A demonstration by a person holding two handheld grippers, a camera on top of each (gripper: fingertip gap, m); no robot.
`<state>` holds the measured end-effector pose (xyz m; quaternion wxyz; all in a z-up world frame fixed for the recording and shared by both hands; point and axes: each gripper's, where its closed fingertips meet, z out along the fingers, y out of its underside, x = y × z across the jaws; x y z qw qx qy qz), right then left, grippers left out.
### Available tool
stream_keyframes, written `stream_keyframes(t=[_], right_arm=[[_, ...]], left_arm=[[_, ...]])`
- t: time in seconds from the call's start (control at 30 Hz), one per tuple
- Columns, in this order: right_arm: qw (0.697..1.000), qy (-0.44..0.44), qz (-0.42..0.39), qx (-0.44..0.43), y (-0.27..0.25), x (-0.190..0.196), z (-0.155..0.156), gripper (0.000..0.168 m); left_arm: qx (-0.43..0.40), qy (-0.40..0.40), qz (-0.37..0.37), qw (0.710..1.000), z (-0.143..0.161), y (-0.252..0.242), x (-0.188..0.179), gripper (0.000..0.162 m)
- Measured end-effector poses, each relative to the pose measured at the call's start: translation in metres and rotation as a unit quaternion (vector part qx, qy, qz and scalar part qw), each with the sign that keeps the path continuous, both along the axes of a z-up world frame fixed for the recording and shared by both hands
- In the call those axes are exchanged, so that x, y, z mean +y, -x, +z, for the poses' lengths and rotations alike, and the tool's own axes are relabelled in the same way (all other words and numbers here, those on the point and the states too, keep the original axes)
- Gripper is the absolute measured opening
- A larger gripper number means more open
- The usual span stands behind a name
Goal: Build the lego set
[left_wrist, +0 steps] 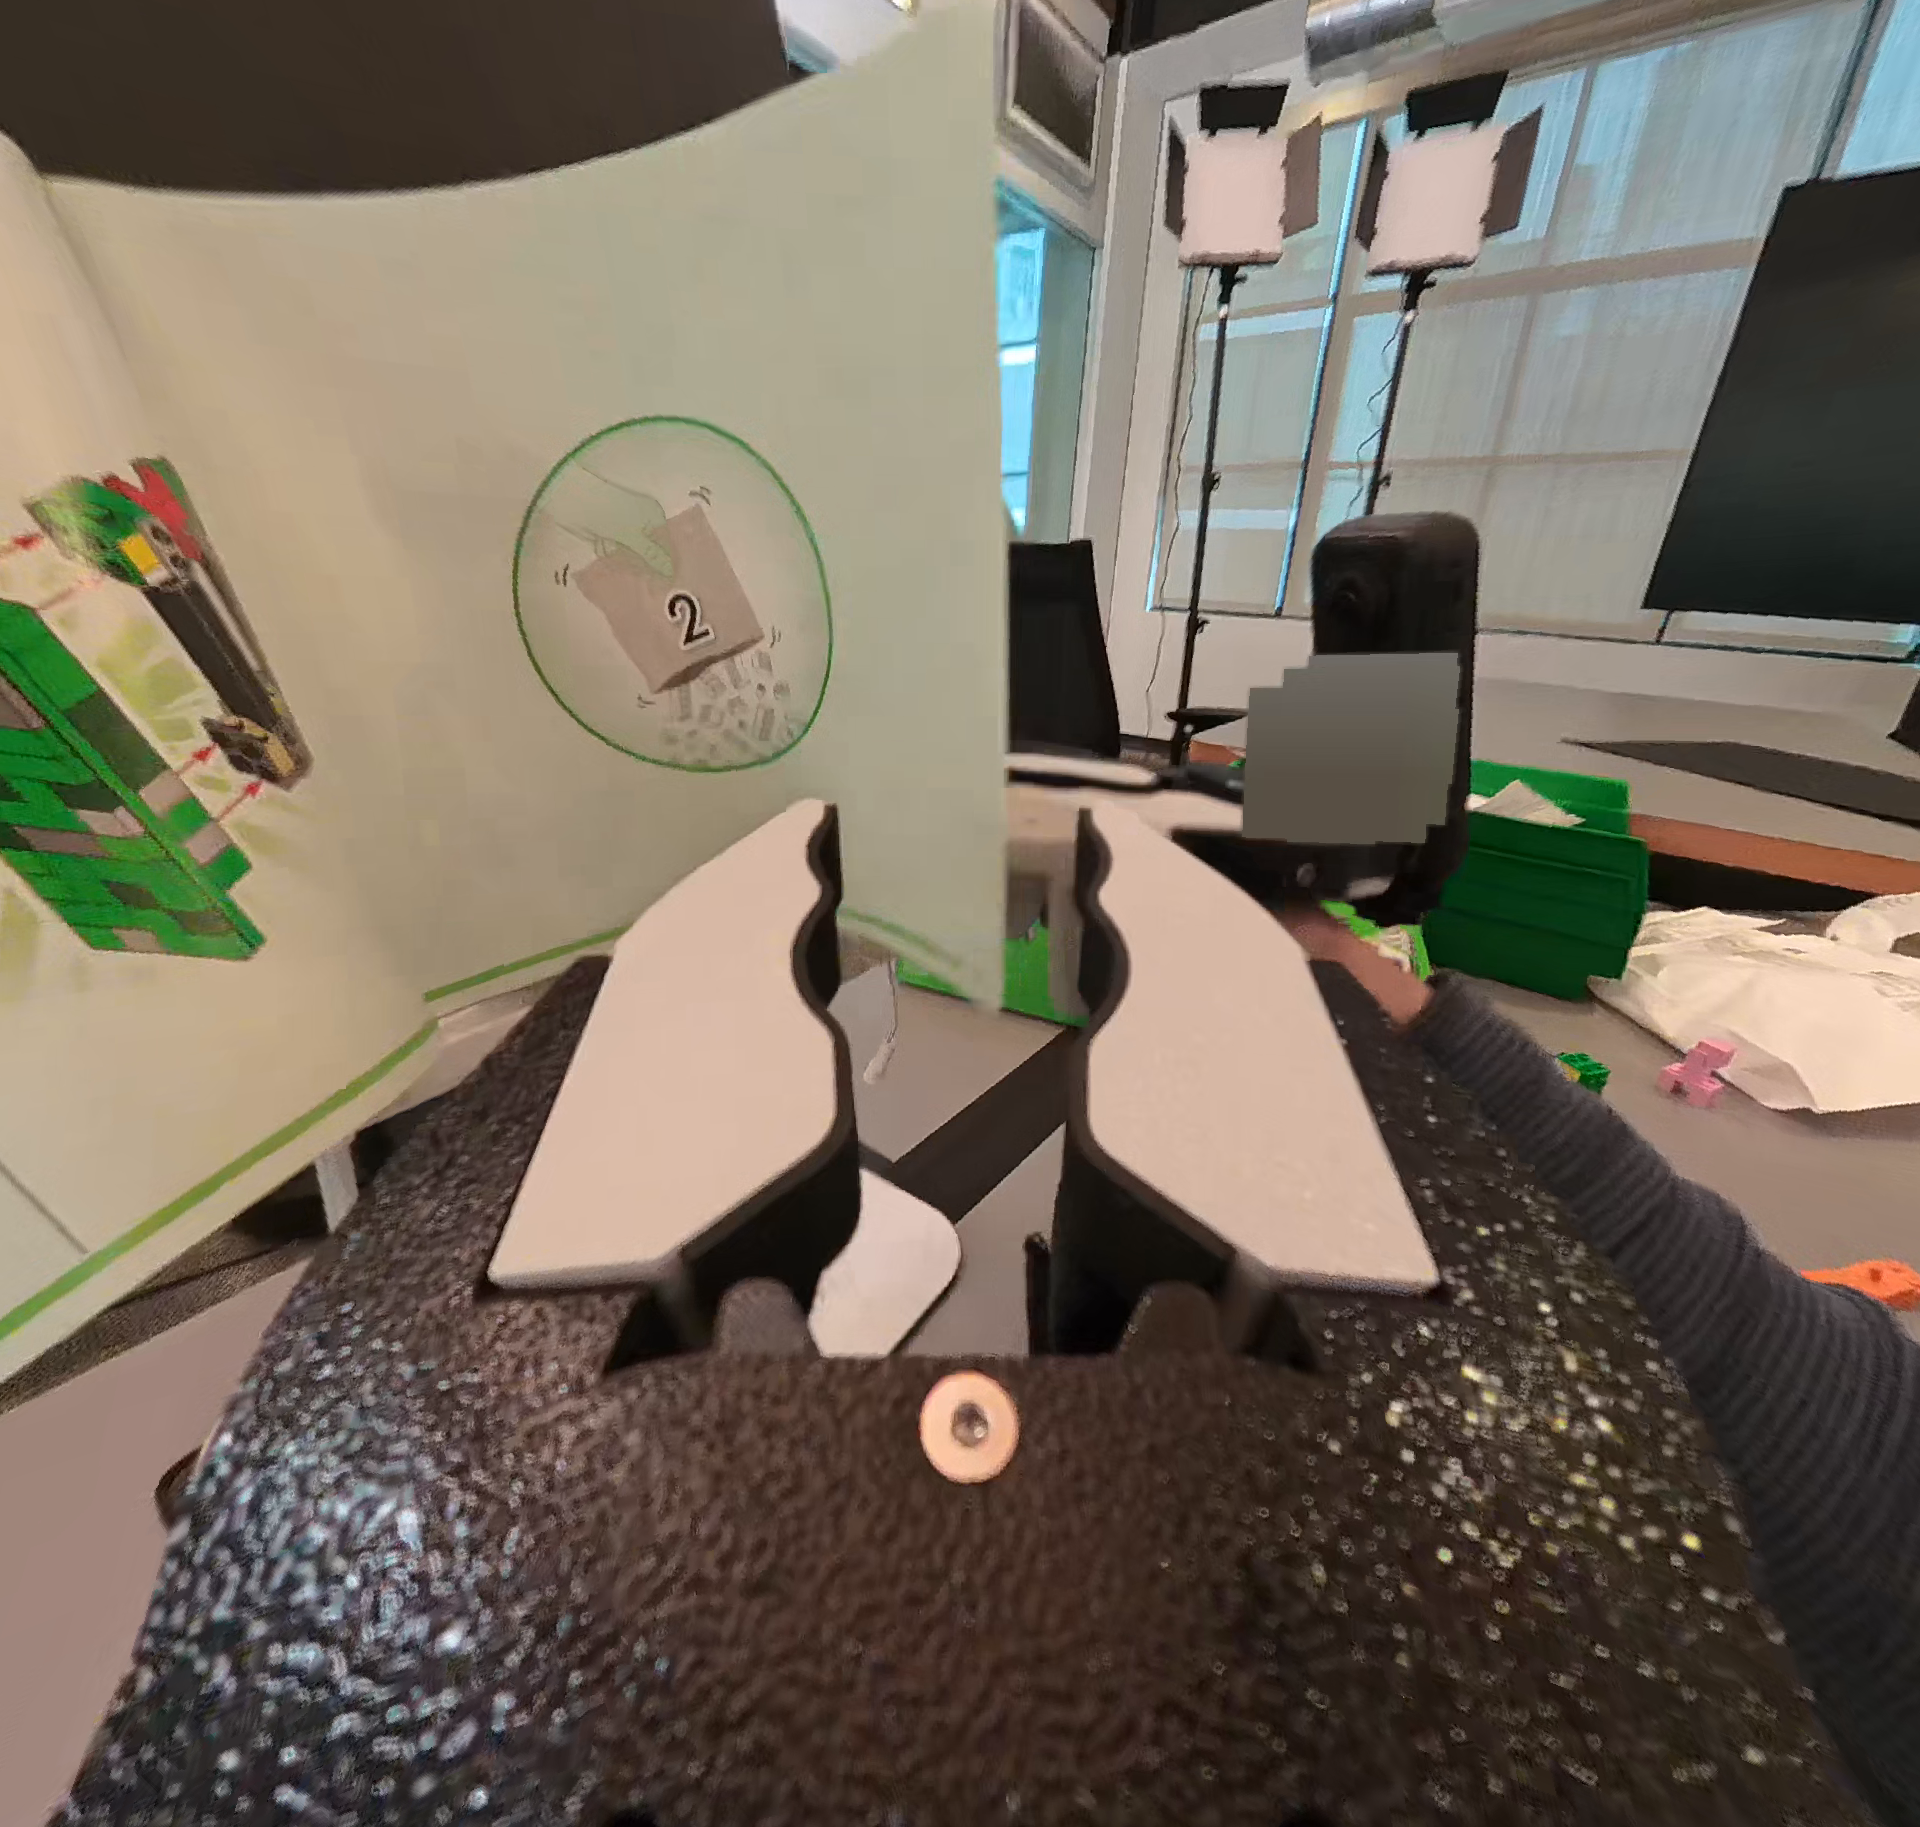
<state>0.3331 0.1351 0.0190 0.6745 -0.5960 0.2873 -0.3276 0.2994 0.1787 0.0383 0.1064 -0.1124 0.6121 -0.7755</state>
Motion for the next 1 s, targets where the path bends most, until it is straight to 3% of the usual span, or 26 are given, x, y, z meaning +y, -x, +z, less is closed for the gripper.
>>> stream_keyframes(t=[0.03, 0.13, 0.27, 0.3, 0.57, 0.87, 1.0], right_arm=[[1.000, 0.021, 0.004, -0.003, -0.001, 0.009, -0.002, 0.037], [0.998, 0.063, 0.016, -0.008, -0.002, 0.031, -0.005, 0.035], [0.996, 0.081, 0.024, -0.010, -0.002, 0.043, -0.006, 0.035], [0.996, 0.081, 0.024, -0.011, -0.002, 0.044, -0.006, 0.035], [0.998, 0.056, 0.018, -0.024, 0.002, 0.034, 0.004, 0.036], [0.992, -0.055, 0.086, -0.077, 0.030, 0.017, 0.035, 0.046], [0.989, -0.062, 0.104, -0.079, 0.037, 0.011, 0.035, 0.050]], left_arm=[[0.000, 0.010, -0.011, 1.000, 0.004, 0.003, 0.003, 0.045], [0.010, 0.011, -0.022, 1.000, 0.009, 0.001, 0.012, 0.050], [0.013, -0.003, 0.013, 1.000, 0.009, -0.010, 0.027, 0.003], [0.010, 0.000, 0.019, 1.000, 0.010, -0.011, 0.030, 0.000], [0.014, 0.027, -0.020, 0.999, 0.016, -0.002, 0.034, 0.003], [0.013, 0.079, -0.181, 0.980, 0.028, 0.015, 0.002, 0.000], [0.011, 0.116, -0.241, 0.963, 0.030, 0.022, -0.006, 0.000]])
